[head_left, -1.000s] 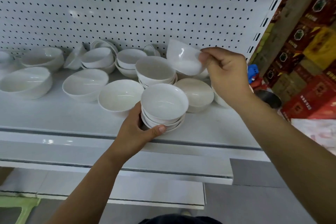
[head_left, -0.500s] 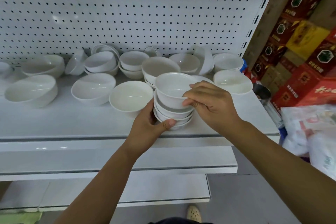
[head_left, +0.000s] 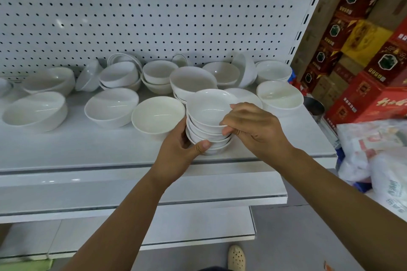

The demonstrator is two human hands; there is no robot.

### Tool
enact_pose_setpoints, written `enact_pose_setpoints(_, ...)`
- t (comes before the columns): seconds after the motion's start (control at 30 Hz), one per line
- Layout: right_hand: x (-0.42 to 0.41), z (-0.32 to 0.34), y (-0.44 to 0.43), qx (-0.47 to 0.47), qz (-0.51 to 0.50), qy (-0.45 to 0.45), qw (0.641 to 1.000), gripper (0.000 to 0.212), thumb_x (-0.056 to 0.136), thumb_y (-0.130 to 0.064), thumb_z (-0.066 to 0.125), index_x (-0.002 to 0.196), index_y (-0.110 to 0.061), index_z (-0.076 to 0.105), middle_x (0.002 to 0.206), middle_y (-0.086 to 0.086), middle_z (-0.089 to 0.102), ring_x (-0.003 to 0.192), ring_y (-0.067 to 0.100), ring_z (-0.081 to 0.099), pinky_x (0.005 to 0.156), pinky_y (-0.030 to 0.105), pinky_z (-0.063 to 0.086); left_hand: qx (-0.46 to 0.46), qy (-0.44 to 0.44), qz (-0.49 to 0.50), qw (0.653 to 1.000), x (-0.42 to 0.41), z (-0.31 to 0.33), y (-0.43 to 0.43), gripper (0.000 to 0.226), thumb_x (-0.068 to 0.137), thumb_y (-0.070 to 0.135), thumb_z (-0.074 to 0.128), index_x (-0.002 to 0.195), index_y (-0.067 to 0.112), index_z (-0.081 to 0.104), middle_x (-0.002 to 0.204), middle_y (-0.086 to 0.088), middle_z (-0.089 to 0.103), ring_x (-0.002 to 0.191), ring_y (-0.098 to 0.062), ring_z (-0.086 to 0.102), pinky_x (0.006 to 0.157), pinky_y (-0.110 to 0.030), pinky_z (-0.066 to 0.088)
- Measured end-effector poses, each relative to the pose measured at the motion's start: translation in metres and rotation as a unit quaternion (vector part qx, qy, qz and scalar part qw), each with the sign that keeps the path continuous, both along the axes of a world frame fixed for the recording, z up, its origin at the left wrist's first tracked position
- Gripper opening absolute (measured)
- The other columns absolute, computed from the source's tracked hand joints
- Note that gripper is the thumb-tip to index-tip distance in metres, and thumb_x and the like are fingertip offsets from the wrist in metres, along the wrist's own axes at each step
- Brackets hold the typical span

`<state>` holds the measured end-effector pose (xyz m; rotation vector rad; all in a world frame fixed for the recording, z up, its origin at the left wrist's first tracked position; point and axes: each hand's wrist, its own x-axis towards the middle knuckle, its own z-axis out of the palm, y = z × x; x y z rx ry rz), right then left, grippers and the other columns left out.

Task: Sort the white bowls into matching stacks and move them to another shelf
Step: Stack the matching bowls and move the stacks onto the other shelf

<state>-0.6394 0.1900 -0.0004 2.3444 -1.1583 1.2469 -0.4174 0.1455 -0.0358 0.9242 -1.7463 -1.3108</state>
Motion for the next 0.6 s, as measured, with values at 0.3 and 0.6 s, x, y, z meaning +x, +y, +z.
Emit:
enact_pose_setpoints(0.3, 0.016, -0.007, 0.029, 0.144, -0.092, -0.217, 0.961, 0.054, 0.088, -0.034, 0.076, 0.137, -0.02, 0.058, 0.146, -0.008, 0.054, 0.137, 0.014, 0.048, 0.113, 0.021, 0.036, -0.006, -0.013, 0.0, 1.0, -0.002, 0.001, 0.003, 0.075, 0.089, 0.025, 0.077, 0.154, 0.024, 0.04, 0.146, 0.013, 0.058, 0.135, -0.006, 0.054, 0.11, -0.024, 0.047)
enact_pose_setpoints(0.6, 0.026, -0.023, 0.046, 0.428, -0.042, -0.403, 0.808, 0.059, 0.074, -0.055, 0.07, 0.128, -0.052, 0.046, 0.122, -0.037, 0.06, 0.11, -0.014, 0.06, 0.084, 0.007, 0.051, 0.104, 0.028, 0.031, 0.994, 0.009, 0.033, 0.022, 0.052, 0.093, 0.062, 0.049, 0.143, 0.049, 0.048, 0.138, 0.025, 0.061, 0.127, -0.005, 0.061, 0.097, -0.029, 0.057)
